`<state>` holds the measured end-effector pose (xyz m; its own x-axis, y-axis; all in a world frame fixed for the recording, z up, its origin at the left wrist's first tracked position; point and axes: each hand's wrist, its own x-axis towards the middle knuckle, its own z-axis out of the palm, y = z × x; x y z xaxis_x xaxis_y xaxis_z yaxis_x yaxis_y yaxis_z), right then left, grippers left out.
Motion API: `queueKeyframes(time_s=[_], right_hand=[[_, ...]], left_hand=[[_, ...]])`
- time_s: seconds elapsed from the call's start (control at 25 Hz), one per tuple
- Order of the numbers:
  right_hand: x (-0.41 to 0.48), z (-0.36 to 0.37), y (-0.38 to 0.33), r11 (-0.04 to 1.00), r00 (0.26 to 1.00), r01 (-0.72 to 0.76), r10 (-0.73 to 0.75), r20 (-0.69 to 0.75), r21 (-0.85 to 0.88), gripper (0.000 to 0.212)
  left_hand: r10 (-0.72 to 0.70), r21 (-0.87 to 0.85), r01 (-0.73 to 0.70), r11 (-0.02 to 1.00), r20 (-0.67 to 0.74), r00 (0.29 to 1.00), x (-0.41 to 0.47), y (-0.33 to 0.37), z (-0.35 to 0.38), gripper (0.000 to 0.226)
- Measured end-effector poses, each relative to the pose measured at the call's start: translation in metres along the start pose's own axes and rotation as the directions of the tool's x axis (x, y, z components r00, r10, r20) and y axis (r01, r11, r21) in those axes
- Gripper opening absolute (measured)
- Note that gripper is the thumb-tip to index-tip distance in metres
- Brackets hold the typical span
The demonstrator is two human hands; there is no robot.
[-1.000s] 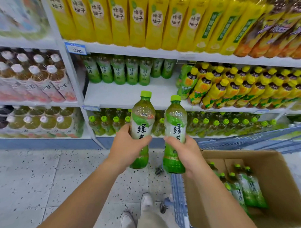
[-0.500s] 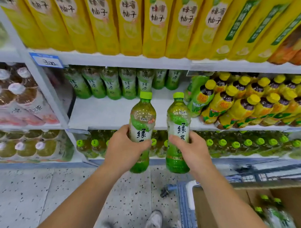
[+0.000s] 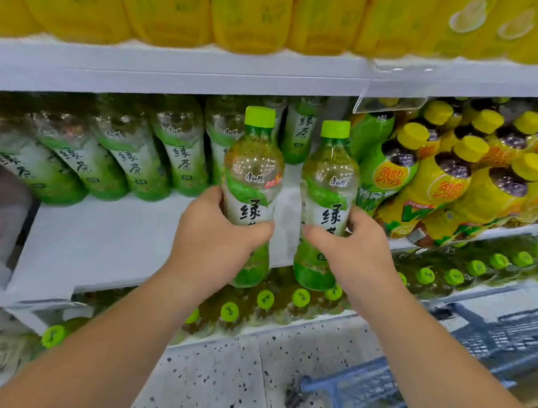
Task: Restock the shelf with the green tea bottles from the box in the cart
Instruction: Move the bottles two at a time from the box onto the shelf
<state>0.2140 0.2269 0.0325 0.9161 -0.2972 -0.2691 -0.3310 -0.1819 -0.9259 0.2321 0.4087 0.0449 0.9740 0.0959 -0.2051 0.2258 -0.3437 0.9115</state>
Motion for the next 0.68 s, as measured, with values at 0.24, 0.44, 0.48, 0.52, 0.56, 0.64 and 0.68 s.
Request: queueKeyframes(time_s=[0.24, 0.44, 0.48, 0.52, 0.56, 0.64, 0.68], right_hand=[[0.035, 0.010, 0.014, 0.986, 0.988, 0.157, -0.156, -0.015, 0.064, 0.035], [0.045, 0.012, 0.040, 0.971, 0.979, 0.202, -0.203, -0.003, 0.125, 0.039], [0.046, 0.012, 0.042, 0.969, 0.978, 0.207, -0.210, 0.007, 0.133, 0.040], [0.047, 0.011, 0.043, 0.968, 0.977, 0.209, -0.214, 0.018, 0.135, 0.041], [0.047, 0.011, 0.043, 0.969, 0.976, 0.209, -0.214, 0.030, 0.133, 0.042], [0.046, 0.010, 0.045, 0.974, 0.978, 0.199, -0.203, 0.036, 0.104, 0.041], [0.044, 0.010, 0.044, 0.977, 0.978, 0.204, -0.206, 0.022, 0.063, 0.041]], left_hand=[[0.162, -0.055, -0.164, 0.985, -0.038, 0.986, 0.036, -0.009, 0.026, 0.048], [0.251, -0.119, -0.256, 0.959, -0.056, 0.966, 0.043, -0.025, 0.038, 0.059], [0.256, -0.125, -0.261, 0.957, -0.057, 0.965, 0.045, -0.028, 0.039, 0.060], [0.261, -0.127, -0.266, 0.956, -0.055, 0.964, 0.046, -0.029, 0.039, 0.061], [0.268, -0.116, -0.272, 0.955, -0.050, 0.962, 0.048, -0.032, 0.039, 0.061], [0.268, -0.082, -0.269, 0.960, -0.021, 0.963, 0.050, -0.036, 0.039, 0.062], [0.249, -0.046, -0.249, 0.967, -0.002, 0.968, 0.050, -0.040, 0.038, 0.062]])
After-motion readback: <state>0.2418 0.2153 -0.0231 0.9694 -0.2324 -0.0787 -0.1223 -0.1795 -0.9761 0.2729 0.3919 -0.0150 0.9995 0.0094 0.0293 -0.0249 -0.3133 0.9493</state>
